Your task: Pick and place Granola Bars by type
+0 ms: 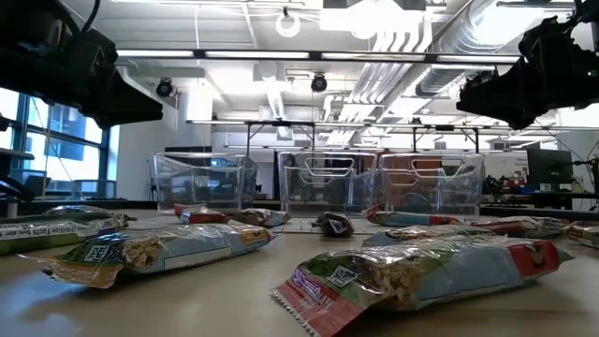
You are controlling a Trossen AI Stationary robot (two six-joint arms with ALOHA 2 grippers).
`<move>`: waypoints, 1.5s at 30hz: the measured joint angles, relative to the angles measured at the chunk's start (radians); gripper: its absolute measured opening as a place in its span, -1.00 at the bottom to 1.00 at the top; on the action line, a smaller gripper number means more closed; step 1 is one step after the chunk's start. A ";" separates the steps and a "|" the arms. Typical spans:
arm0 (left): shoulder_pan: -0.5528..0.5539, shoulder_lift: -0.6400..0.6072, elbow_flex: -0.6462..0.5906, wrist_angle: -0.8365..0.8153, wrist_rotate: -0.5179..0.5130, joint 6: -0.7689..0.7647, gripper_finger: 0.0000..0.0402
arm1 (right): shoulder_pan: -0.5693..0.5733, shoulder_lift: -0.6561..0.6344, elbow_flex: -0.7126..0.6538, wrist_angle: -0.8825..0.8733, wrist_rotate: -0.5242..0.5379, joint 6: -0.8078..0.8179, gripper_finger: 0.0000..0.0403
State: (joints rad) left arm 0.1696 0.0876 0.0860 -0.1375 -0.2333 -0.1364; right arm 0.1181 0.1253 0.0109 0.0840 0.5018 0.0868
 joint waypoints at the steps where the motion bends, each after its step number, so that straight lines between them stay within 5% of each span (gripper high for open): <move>1: 0.000 0.000 0.000 0.000 0.000 0.000 -0.18 | 0.000 0.000 0.000 0.000 0.000 0.000 -0.22; 26: 0.000 0.000 0.000 0.000 0.000 0.000 -0.18 | 0.000 0.000 0.000 0.000 0.000 -0.005 -0.21; 35: 0.000 0.000 0.000 0.000 0.000 0.000 -0.18 | 0.000 0.000 0.000 0.000 0.000 -0.301 -0.22; 45: 0.000 0.000 0.000 0.000 0.000 0.000 -0.18 | 0.000 0.000 0.000 0.000 0.000 -0.323 -0.22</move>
State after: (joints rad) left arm 0.1699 0.0879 0.0860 -0.1377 -0.2333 -0.1364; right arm 0.1180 0.1251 0.0109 0.0839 0.5018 -0.2365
